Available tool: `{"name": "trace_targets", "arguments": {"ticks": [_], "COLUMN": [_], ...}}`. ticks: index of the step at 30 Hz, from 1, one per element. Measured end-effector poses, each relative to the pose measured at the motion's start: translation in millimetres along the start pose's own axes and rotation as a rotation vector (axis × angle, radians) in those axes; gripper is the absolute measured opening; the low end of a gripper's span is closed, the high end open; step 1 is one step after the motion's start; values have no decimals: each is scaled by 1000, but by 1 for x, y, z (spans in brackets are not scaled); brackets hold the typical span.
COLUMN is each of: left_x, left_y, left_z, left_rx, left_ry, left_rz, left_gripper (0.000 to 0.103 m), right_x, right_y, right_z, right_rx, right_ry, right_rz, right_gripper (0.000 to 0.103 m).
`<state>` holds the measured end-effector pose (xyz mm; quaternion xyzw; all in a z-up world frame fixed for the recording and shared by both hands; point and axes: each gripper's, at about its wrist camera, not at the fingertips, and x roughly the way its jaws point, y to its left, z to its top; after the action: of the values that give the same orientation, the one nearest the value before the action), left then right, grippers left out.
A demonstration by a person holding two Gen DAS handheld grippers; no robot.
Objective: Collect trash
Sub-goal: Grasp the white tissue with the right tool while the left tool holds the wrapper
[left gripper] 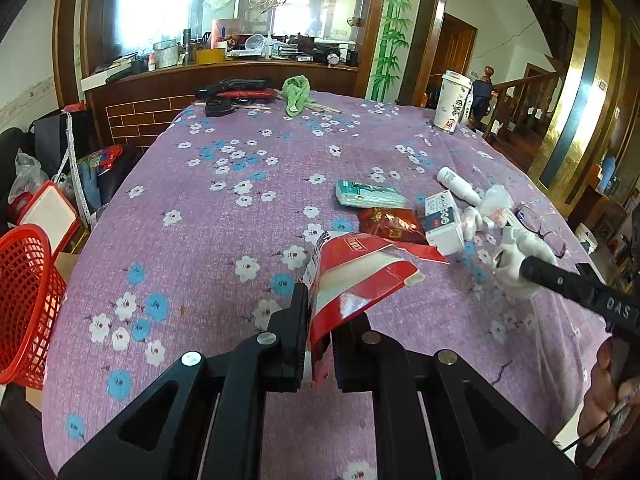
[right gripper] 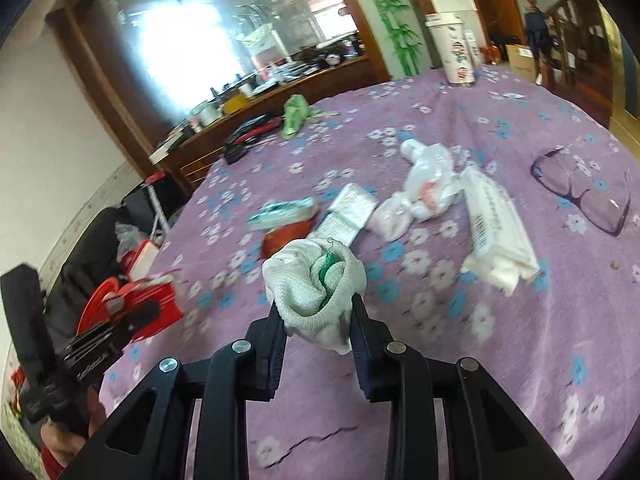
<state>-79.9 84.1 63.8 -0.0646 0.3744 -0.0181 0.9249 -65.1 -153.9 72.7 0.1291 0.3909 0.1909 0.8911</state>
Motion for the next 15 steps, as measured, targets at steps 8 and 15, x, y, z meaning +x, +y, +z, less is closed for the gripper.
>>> {"name": "trace_targets", "arguments": {"ticks": [8,15], "left_x": [-18,-26], "left_y": [-1,1], "left_z": [-9,-11], "left_rx": [8,5], "left_ry": [-13,-20], "left_rz": [9,11], "left_gripper": [10,10], "right_x": [-3,-9], "right_y": [20,34], "right_z": [-14,-19], "right_rx": [-38,-67], "right_ry": [13,12], "right_rz": [31,45], "right_gripper": [31,31]}}
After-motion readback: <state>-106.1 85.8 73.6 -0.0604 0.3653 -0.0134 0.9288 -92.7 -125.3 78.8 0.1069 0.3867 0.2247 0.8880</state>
